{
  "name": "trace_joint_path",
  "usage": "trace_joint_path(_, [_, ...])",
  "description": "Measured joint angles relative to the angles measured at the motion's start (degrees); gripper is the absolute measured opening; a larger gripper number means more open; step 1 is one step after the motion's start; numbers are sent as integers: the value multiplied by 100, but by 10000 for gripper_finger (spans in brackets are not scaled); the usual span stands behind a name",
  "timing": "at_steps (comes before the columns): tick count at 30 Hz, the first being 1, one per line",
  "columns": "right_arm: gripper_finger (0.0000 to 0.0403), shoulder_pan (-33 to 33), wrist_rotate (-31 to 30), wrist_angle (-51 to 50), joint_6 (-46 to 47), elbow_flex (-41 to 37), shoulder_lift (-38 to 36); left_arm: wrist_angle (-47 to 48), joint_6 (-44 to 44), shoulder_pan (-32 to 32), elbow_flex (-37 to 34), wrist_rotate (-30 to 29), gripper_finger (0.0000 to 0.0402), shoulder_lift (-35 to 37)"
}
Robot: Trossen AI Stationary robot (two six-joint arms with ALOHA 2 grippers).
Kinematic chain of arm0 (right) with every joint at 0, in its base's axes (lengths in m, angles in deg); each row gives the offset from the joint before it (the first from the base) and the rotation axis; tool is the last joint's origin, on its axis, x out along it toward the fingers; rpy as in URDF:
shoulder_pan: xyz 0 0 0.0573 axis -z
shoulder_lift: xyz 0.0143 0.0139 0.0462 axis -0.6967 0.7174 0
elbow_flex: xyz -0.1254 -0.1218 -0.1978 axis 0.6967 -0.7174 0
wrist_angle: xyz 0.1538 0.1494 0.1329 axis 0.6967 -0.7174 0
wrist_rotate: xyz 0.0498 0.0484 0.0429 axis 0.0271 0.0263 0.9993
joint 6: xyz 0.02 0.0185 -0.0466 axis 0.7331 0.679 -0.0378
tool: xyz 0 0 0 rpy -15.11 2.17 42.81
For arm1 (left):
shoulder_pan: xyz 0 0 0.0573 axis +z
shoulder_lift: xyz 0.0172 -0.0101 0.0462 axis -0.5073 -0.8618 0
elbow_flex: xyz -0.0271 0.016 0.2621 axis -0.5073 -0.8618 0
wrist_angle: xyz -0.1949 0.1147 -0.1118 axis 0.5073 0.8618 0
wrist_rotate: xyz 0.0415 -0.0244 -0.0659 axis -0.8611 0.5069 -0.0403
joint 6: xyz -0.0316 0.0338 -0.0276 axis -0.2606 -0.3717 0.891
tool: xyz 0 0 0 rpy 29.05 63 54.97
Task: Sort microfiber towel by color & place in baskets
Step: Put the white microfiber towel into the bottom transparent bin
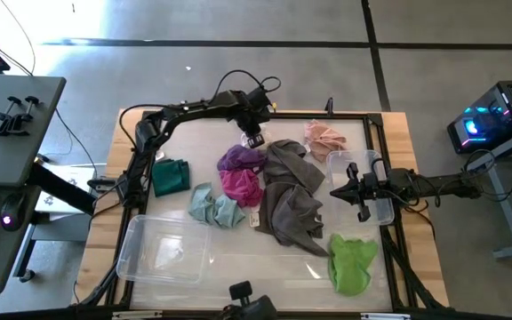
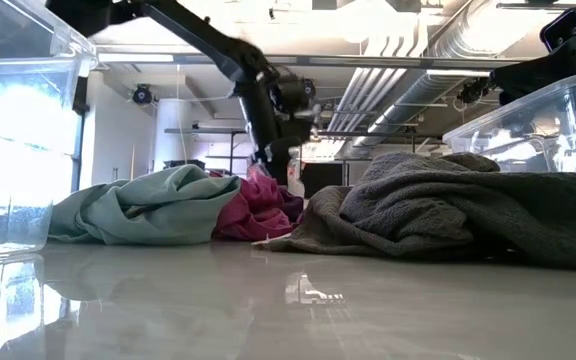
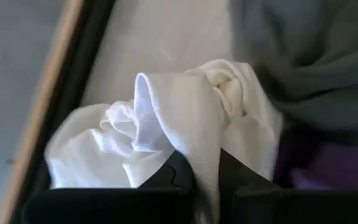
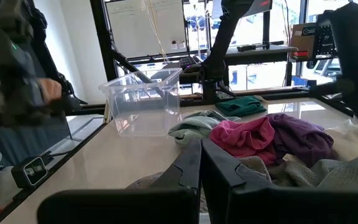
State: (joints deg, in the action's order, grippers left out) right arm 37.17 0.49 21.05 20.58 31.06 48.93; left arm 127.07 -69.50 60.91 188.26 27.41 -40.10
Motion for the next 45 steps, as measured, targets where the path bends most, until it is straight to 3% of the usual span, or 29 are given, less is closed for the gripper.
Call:
trace_joint_path(7, [0, -1, -1, 0, 1, 0, 0, -102, -264, -539, 0, -519, 2, 1373])
trace_joint_path(16, [0, 0, -1, 0, 0, -2, 0, -430, -1159, -2000, 2, -1191, 1, 3787])
trace_joint_path(23, [0, 0, -1, 0, 2, 0, 0, -1164, -571, -3395, 7, -1159, 0, 5227])
trace_joint_path(30, [0, 0, -1, 0, 1, -2, 0, -1816, 385, -4491, 9, -715, 0, 5979])
trace_joint_path(33, [0, -1, -2, 0, 0, -1, 0, -1814, 734, -4904, 9, -393, 0, 6102])
trace_joint_path(38, [0, 0, -1, 0, 1, -1, 0, -1686, 1533, -5681, 9, -417, 0, 6065])
trace_joint_path(40, [0, 0, -1, 0, 1, -1, 0, -1428, 1705, -6023, 9, -844, 0, 5983])
trace_joint_path(45, [0, 0, 0, 0, 0, -2, 0, -179, 2563, -6845, -4, -2771, 0, 5767])
